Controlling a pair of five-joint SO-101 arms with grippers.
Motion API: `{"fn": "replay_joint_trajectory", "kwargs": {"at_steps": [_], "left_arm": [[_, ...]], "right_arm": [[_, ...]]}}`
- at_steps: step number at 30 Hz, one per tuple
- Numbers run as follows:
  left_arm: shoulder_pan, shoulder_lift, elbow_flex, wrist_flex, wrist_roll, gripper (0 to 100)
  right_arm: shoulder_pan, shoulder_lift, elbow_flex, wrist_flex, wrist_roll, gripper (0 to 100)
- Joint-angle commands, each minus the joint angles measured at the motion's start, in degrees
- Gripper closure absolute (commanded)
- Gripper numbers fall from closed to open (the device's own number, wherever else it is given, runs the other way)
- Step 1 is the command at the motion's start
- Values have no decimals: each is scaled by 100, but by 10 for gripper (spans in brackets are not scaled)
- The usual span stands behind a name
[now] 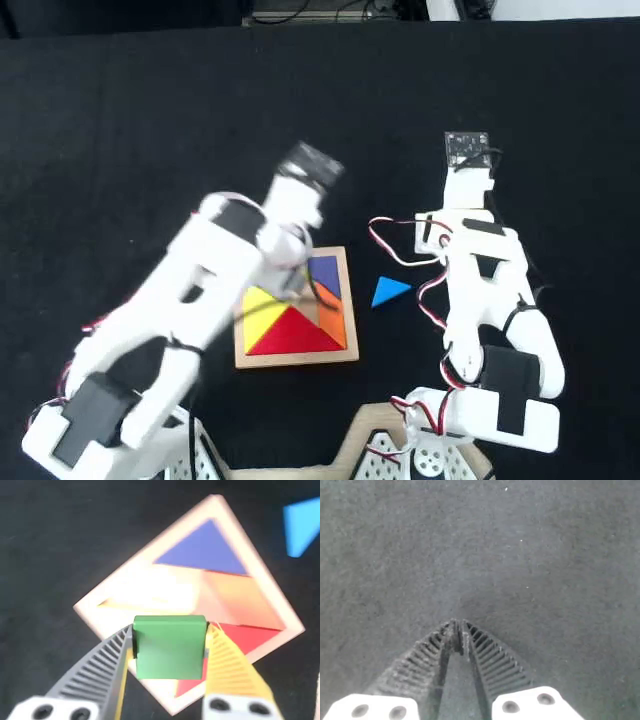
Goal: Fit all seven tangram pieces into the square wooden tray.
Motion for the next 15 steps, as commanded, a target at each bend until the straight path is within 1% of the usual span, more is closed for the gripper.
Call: {"fn": "replay_joint_trajectory", "kwargs": {"at_steps": [1, 3, 7, 11, 15], "left_arm": [[198, -246, 145, -536, -316, 971], [57, -237, 136, -554, -527, 971], [-215, 62, 110, -782, -712, 971], [-110, 712, 92, -835, -897, 971], [-75, 1327, -356, -800, -1152, 971]], "right_arm": [[62, -22, -365, -114, -53, 987], [62, -22, -365, -114, -53, 987], [53, -13, -374, -114, -53, 987], [53, -13, -374, -114, -53, 987], [53, -13, -374, -114, -53, 987]]}}
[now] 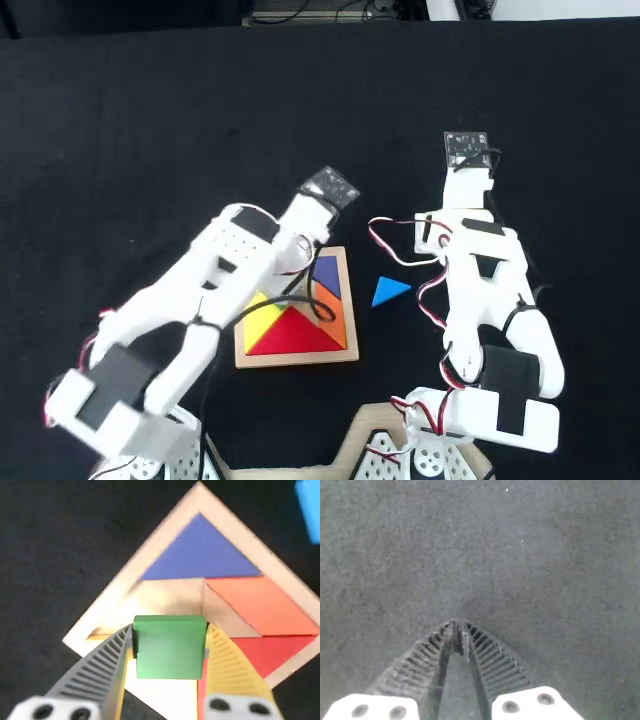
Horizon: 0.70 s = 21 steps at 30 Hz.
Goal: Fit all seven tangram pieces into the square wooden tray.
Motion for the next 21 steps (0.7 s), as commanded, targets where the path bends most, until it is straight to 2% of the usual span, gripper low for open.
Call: {"fn": "replay_joint_trajectory", "kwargs": {"at_steps": [1, 11, 21], "left_arm": [[31, 352, -593, -18, -132, 971], [66, 659, -1226, 229, -132, 971], [66, 721, -1007, 9, -35, 971]], "right_arm": [[53, -13, -374, -114, -53, 987], [-62, -13, -374, -114, -35, 987], [-62, -13, -374, -114, -35, 987]]}}
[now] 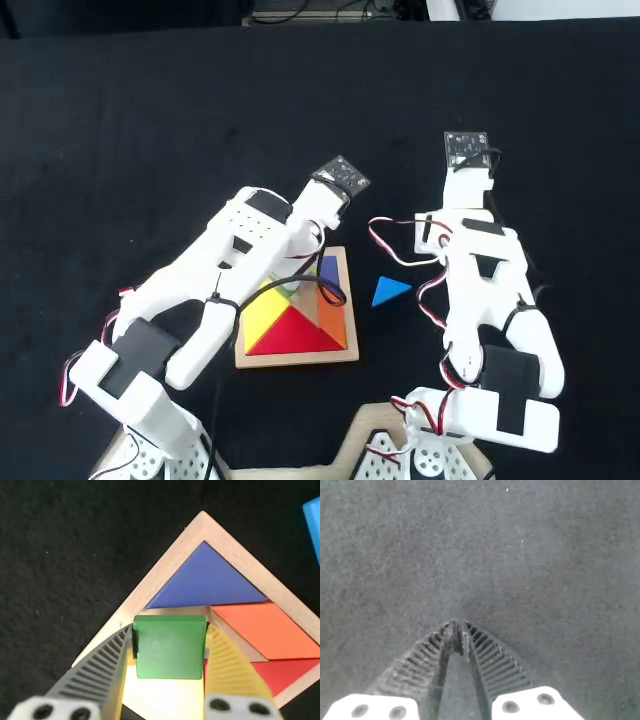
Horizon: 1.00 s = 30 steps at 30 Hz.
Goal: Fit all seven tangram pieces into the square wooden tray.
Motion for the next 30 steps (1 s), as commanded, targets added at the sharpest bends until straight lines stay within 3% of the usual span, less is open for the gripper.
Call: {"fn": "replay_joint_trajectory", "kwargs": {"at_steps": [1, 4, 11, 19, 30], "left_arm": [[66, -44, 75, -281, 97, 971], [75, -44, 277, -527, 105, 971], [75, -88, 259, -281, 105, 965], [84, -105, 268, -220, 141, 694], [259, -158, 251, -211, 105, 693]], "right_arm": [[-62, -13, -374, -114, -35, 987], [-62, -13, -374, -114, -35, 987], [-62, -13, -374, -114, -35, 987], [-62, -13, -374, -114, -35, 987], [-62, -13, -365, -114, -35, 987]]}}
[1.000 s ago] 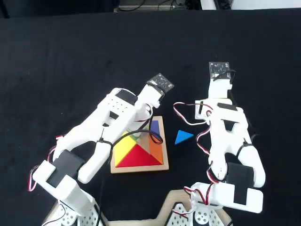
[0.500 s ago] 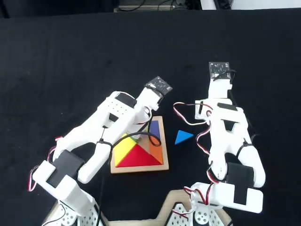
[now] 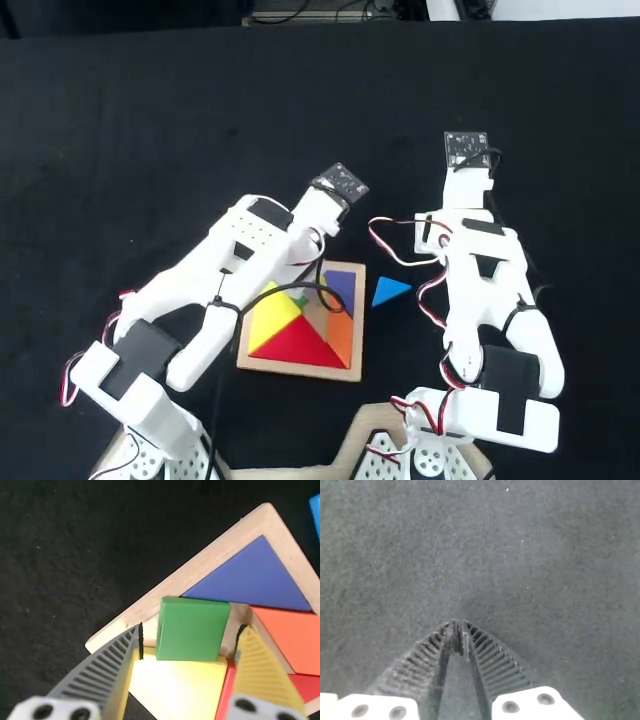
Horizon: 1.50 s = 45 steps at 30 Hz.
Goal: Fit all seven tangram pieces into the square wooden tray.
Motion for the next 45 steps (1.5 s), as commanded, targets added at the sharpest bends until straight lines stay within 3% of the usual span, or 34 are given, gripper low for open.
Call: {"fn": "replay_joint_trajectory", "kwargs": {"at_steps": [1, 10, 16, 30, 45], "left_arm": [[127, -264, -84, 53, 0, 693], [-629, -1952, -224, 510, -18, 695], [-1156, -1723, 470, -580, -800, 696], [-936, -1160, 1156, -1574, -853, 696], [-778, -1152, 1420, -1547, -853, 697]], "right_arm": [[-62, -13, -365, -114, -35, 987], [-62, -13, -365, -114, -35, 987], [-70, -13, -365, -114, -35, 987], [-70, -13, -365, -114, -35, 987], [-70, -13, -356, -114, -35, 987]]}}
